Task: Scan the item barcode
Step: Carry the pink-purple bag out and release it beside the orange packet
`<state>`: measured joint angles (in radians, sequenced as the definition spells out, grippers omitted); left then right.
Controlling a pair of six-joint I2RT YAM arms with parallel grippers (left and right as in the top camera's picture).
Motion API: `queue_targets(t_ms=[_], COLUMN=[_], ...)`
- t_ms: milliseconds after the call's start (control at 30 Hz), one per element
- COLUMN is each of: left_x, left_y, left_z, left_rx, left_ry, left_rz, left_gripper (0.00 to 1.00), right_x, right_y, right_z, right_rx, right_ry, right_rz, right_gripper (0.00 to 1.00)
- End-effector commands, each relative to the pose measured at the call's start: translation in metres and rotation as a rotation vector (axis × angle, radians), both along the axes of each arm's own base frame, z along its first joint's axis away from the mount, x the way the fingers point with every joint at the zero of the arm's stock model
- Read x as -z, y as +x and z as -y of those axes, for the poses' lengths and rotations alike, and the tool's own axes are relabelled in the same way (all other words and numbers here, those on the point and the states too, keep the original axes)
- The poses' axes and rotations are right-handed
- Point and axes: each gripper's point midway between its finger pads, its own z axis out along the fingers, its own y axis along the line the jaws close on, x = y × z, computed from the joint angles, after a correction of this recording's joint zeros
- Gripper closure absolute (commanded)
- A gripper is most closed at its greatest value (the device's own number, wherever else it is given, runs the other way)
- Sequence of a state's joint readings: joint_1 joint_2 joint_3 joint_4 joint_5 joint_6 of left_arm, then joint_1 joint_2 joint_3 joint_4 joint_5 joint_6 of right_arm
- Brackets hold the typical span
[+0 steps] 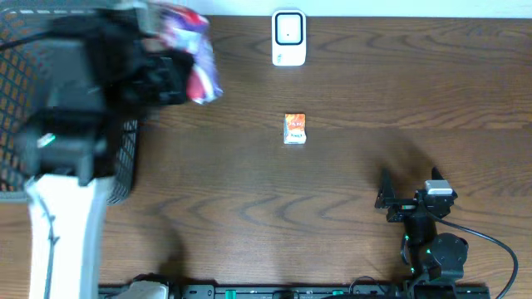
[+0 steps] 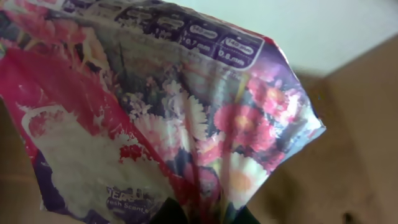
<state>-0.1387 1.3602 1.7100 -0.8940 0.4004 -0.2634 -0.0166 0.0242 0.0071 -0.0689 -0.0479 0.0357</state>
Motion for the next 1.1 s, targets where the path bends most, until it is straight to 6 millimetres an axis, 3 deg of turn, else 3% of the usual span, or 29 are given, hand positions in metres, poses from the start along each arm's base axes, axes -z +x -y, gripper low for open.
queue_targets(t_ms=[0, 200, 367, 433, 533, 600, 667, 733, 867, 933, 1000, 1067], left_x=[0.076, 0.183, 0.269, 0.288, 0.291, 0.271, 0.236, 0.188, 0.076, 0.029, -0.014, -0.037], left_y=[0.025, 0.043, 0.05, 0.049, 0.049, 0.055, 0.064, 0.074, 0.085, 0.085, 0.078, 0.065], left_z=[0.009, 0.066, 0.1, 0.101, 0.097, 0.093, 0.086, 0.075, 0.034, -0.005, -0.066, -0.126], left_rx=[-0.076, -0.005, 0.006, 0.012, 0.006, -0.01, -0.025, -0.025, -0.069, -0.187, -0.379, -0.564], left_ry=[0.224, 0.342, 0.381, 0.402, 0.406, 0.387, 0.357, 0.33, 0.296, 0.295, 0.324, 0.369], left_rz=[-0.149, -0.378, -0.529, -0.566, -0.579, -0.554, -0.491, -0.379, -0.088, 0.035, 0.14, 0.178], left_gripper=[0.93, 0.93, 0.92, 0.63, 0.47, 0.33, 0.2, 0.14, 0.13, 0.13, 0.13, 0.13], right_x=[0.001, 0.001, 0.001, 0.001, 0.001, 0.001, 0.001, 0.001, 0.001, 0.001, 0.001, 0.001], right_y=[0.0, 0.0, 0.0, 0.0, 0.0, 0.0, 0.0, 0.0, 0.0, 0.0, 0.0, 0.0], right_z=[0.001, 0.001, 0.001, 0.001, 0.001, 0.001, 0.001, 0.001, 0.001, 0.001, 0.001, 0.001], right_rx=[0.006, 0.006, 0.006, 0.006, 0.006, 0.006, 0.006, 0.006, 0.006, 0.006, 0.006, 0.006], right_ry=[-0.015, -0.015, -0.015, -0.015, -0.015, -0.015, -0.015, -0.015, -0.015, -0.015, -0.015, -0.015], right_rz=[0.0, 0.0, 0.0, 0.0, 0.0, 0.0, 0.0, 0.0, 0.0, 0.0, 0.0, 0.0], right_gripper=[0.01, 0.01, 0.01, 0.01, 0.01, 0.01, 0.01, 0.01, 0.01, 0.01, 0.01, 0.01])
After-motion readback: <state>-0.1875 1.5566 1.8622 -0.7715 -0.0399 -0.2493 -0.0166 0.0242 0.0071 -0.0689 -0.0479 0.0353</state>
